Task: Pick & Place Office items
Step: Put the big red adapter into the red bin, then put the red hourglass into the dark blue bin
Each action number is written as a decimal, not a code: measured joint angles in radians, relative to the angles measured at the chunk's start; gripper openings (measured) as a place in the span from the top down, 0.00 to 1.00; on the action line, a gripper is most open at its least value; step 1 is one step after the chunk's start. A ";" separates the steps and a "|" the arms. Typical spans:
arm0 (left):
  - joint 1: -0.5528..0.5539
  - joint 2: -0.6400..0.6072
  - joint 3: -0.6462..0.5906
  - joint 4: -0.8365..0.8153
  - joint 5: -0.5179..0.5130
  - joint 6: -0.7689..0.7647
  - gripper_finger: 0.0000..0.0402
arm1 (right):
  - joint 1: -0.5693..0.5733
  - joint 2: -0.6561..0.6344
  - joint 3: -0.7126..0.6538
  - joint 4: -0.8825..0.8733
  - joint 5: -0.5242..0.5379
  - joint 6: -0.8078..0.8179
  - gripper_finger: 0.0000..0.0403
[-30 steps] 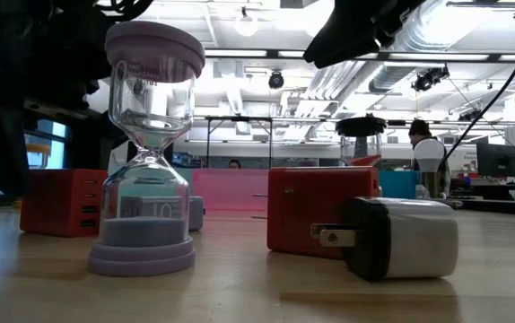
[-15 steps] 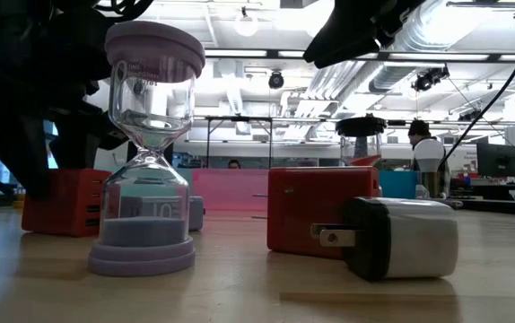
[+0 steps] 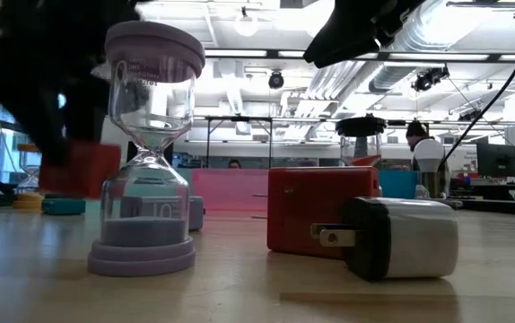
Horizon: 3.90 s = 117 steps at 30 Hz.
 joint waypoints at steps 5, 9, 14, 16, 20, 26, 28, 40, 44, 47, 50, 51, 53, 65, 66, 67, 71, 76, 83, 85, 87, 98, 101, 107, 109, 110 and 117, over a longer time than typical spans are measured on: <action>0.054 0.000 0.142 -0.191 -0.081 0.061 0.72 | 0.000 0.000 0.000 0.003 0.000 -0.002 0.43; 0.162 -0.001 0.213 -0.291 -0.113 0.117 0.72 | 0.001 0.000 0.000 0.011 0.000 0.021 0.43; 0.325 -0.004 0.285 -0.312 -0.080 0.285 0.72 | 0.020 0.000 0.000 0.045 0.005 0.020 0.43; 0.400 -0.004 0.327 -0.314 -0.054 0.341 0.72 | 0.028 0.000 0.000 0.054 0.005 0.020 0.43; 0.554 -0.005 0.409 -0.261 0.013 0.455 0.72 | 0.039 0.000 0.000 0.062 0.007 0.020 0.43; 0.799 0.027 0.421 -0.045 0.119 0.546 0.72 | 0.042 0.000 0.000 0.078 0.008 0.013 0.43; 0.865 0.066 0.421 -0.014 0.178 0.566 0.72 | 0.042 0.000 0.000 0.080 0.008 0.012 0.43; 1.033 0.348 0.519 0.056 0.265 0.577 0.72 | 0.024 0.000 0.000 0.081 0.008 -0.008 0.43; 1.058 0.412 0.580 0.051 0.267 0.576 0.72 | 0.010 0.000 0.000 0.080 0.005 -0.008 0.43; 1.079 0.445 0.595 0.045 0.265 0.568 0.72 | 0.006 0.000 0.000 0.079 0.005 -0.008 0.43; 1.104 0.466 0.596 0.037 0.267 0.546 0.72 | 0.007 0.000 -0.010 0.089 0.005 -0.011 0.43; 1.113 0.470 0.596 0.027 0.268 0.538 0.72 | 0.007 0.000 -0.017 0.091 0.005 -0.013 0.43; 1.127 0.478 0.596 0.010 0.268 0.527 0.72 | 0.007 0.000 -0.034 0.110 0.004 -0.014 0.43; 1.148 0.537 0.597 0.008 0.286 0.510 0.72 | 0.016 0.000 -0.076 0.188 -0.021 -0.021 0.43; 1.148 0.544 0.597 0.012 0.286 0.510 0.72 | 0.017 0.000 -0.076 0.189 -0.022 -0.025 0.43; 1.148 0.549 0.597 0.014 0.286 0.509 0.72 | 0.019 0.000 -0.076 0.189 -0.023 -0.028 0.43; 1.148 0.554 0.596 0.020 0.289 0.498 0.72 | 0.023 0.000 -0.076 0.194 -0.024 -0.033 0.43; 1.148 0.554 0.596 0.065 0.305 0.469 0.72 | 0.023 0.000 -0.076 0.194 -0.024 -0.036 0.43; 1.146 0.569 0.595 0.086 0.301 0.449 0.72 | 0.023 0.000 -0.076 0.201 -0.027 -0.040 0.43; 1.145 0.577 0.595 0.086 0.307 0.436 0.72 | 0.023 0.000 -0.076 0.201 -0.034 -0.040 0.43; 1.145 0.585 0.595 0.088 0.307 0.424 0.72 | 0.023 0.000 -0.076 0.201 -0.049 -0.041 0.43; 1.144 0.592 0.595 0.098 0.296 0.383 0.52 | 0.023 0.000 -0.076 0.201 -0.052 -0.064 0.43; 1.143 0.591 0.595 0.095 0.295 0.375 0.51 | 0.023 0.000 -0.076 0.201 -0.052 -0.067 0.43; 1.143 0.552 0.595 0.095 0.281 0.360 0.50 | 0.023 0.000 -0.076 0.201 -0.052 -0.083 0.43; 1.143 0.527 0.595 0.095 0.281 0.360 0.50 | 0.023 0.000 -0.076 0.201 -0.052 -0.085 0.43; 1.143 0.513 0.595 0.095 0.281 0.360 0.50 | 0.023 0.000 -0.076 0.203 -0.052 -0.085 0.43; 1.142 0.415 0.596 0.076 0.271 0.295 0.50 | 0.023 0.000 -0.076 0.208 -0.052 -0.085 0.43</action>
